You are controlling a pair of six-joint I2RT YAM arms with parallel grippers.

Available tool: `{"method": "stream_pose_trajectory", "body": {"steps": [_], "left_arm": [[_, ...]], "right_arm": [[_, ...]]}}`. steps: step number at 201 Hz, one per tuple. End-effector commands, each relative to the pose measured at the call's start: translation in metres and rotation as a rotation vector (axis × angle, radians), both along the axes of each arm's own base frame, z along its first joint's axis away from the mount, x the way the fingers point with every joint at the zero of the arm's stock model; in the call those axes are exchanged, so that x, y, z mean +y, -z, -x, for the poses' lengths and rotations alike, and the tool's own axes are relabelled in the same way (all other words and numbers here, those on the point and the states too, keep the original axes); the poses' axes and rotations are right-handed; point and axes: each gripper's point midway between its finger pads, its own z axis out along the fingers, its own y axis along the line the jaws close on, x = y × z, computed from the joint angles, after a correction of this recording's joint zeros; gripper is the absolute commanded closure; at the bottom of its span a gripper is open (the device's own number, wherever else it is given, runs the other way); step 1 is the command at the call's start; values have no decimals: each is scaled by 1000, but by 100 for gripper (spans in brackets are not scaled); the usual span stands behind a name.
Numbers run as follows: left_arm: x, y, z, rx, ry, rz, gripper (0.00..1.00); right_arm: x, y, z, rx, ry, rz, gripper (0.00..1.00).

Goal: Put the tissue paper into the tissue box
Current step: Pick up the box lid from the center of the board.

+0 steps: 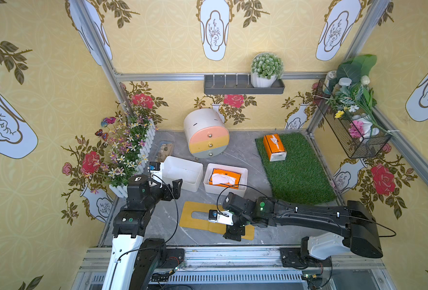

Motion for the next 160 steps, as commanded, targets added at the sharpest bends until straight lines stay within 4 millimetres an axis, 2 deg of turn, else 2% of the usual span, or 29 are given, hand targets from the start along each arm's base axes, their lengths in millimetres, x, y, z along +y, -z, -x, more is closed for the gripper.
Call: {"method": "stream_pose_trajectory", "body": {"steps": [1, 67, 160], "left_arm": [[-1, -1, -2, -13, 9, -3, 0], [-2, -1, -2, -9, 15, 0, 0], [-3, 0, -3, -4, 18, 0, 0]], "right_arm": [[0, 11, -7, -8, 74, -5, 10], [-15, 48, -3, 8, 99, 46, 12], [-11, 73, -6, 62, 92, 69, 23]]}}
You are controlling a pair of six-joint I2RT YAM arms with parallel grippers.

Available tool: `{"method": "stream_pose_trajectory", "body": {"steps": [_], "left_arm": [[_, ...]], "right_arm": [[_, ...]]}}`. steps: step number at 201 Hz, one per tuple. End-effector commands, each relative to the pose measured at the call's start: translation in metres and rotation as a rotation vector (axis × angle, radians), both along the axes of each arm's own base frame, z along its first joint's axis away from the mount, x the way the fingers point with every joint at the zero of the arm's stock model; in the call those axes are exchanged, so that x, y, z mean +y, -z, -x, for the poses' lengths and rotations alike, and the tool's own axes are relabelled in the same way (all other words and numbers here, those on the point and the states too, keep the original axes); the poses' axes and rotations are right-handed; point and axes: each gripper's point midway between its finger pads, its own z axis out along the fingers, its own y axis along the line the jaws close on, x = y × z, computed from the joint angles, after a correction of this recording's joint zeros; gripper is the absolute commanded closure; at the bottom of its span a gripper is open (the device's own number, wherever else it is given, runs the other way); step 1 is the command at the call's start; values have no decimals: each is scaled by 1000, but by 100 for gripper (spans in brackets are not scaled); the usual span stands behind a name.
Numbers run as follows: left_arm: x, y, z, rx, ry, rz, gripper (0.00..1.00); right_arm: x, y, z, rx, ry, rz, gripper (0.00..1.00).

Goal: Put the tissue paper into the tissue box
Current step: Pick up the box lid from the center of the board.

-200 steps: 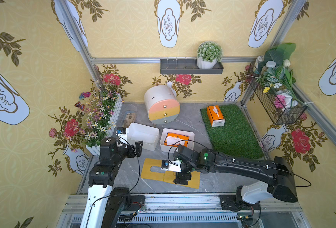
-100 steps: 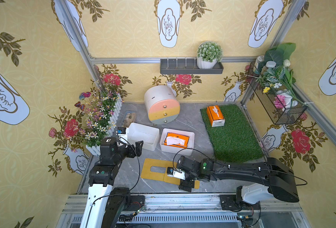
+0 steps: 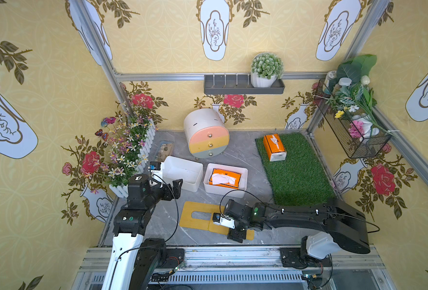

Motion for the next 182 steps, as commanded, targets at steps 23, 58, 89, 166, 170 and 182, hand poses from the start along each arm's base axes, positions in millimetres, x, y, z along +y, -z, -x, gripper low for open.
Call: {"method": "stream_pose_trajectory", "body": {"steps": [23, 58, 89, 166, 170, 182], "left_arm": [[-2, -3, -2, -18, 14, -3, 0], [-2, -2, -2, -17, 16, -2, 0], [-2, -3, -1, -21, 16, -2, 0], [-2, -4, 0, -25, 16, -3, 0], [-2, -4, 0, -24, 14, -2, 0], [-2, -4, 0, -24, 14, -2, 0]], "right_arm": [[11, 6, -2, 11, -11, -14, 24], [15, 9, -3, 19, -14, -13, 26], [19, 15, -3, 31, -18, -9, 29], [20, 35, -3, 70, -12, 47, 41], [20, 35, -3, 71, -11, 48, 41], [19, 37, -4, 70, -6, 56, 44]]}}
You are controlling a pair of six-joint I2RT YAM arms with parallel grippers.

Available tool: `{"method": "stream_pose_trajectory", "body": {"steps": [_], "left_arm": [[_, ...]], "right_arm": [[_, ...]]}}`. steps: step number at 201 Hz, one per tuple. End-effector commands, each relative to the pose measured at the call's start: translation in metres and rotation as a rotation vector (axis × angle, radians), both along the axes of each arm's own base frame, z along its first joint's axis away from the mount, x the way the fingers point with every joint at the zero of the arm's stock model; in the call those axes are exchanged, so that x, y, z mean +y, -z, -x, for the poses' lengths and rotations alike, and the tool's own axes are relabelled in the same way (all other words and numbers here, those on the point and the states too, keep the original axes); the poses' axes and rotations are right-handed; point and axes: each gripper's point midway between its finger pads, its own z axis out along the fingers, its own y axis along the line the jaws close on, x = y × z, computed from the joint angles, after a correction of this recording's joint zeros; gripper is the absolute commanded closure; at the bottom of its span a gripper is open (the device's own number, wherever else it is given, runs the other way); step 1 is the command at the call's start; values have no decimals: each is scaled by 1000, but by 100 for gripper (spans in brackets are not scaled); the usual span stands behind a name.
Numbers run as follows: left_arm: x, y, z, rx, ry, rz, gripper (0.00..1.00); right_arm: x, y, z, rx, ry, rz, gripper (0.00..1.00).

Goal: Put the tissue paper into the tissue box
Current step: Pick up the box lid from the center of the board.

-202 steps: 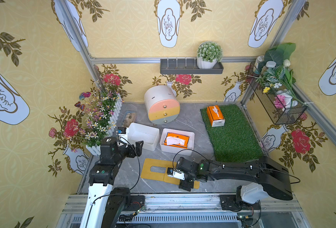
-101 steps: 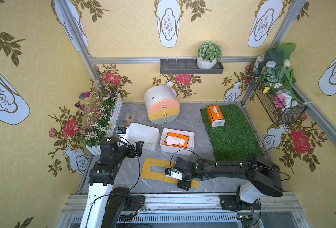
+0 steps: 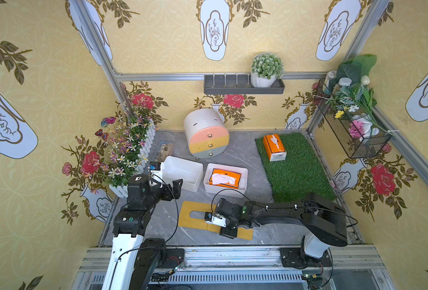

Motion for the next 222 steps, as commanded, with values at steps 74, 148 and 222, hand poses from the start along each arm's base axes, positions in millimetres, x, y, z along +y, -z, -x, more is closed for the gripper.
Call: {"method": "stream_pose_trajectory", "body": {"steps": [74, 148, 222], "left_arm": [[-1, -3, -1, -18, 13, -3, 0], [-1, -3, -1, -20, 12, -4, 0], [-6, -9, -2, -20, 17, 45, 0]], "right_arm": [[-18, 13, 8, 19, 15, 87, 63], [-8, -10, 4, -23, -2, 16, 79], [0, -58, -4, -106, -6, -105, 82]]}}
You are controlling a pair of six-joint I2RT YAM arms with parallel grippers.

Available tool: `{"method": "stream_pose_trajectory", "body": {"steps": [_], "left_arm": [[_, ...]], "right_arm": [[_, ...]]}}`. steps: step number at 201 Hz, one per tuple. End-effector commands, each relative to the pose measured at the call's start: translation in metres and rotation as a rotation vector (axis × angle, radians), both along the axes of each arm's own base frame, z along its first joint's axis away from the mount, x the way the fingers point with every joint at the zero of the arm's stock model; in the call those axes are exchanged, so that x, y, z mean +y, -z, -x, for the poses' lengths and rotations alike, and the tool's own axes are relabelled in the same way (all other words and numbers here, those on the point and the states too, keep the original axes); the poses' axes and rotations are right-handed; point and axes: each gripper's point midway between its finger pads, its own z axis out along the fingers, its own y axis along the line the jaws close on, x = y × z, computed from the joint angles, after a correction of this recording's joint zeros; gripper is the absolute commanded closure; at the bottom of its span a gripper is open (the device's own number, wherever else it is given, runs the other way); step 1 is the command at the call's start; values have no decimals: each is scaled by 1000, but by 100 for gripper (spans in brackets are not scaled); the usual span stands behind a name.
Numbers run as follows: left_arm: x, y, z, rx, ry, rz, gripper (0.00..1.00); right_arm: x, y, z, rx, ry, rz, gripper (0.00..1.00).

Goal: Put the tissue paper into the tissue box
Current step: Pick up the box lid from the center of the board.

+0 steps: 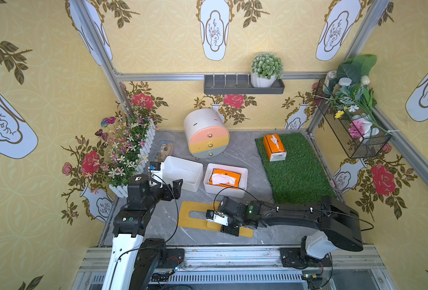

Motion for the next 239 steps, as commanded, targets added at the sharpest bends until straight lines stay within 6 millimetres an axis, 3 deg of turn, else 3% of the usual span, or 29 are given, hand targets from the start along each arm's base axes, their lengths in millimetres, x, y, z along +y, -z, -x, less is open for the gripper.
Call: {"method": "stream_pose_trajectory", "body": {"steps": [1, 40, 63, 101, 150, 239], "left_arm": [[-6, -10, -2, -20, 15, 51, 0], [-36, -54, 10, -14, 120, 275, 4], [-51, -61, 20, 28, 187, 372, 6], [-74, -45, 31, 201, 290, 519, 18], [-97, -26, 47, 377, 419, 628, 24], [-152, 17, 66, 581, 535, 523, 31]], "right_arm": [[0, -14, -4, -37, -1, -28, 82], [-4, -44, -6, -87, 5, -90, 82], [-6, -61, -5, -116, 8, -139, 82], [-11, -80, -7, -158, 15, -181, 84], [-15, -90, -7, -195, 13, -197, 84], [-10, -103, -2, -243, 2, -248, 85]]}}
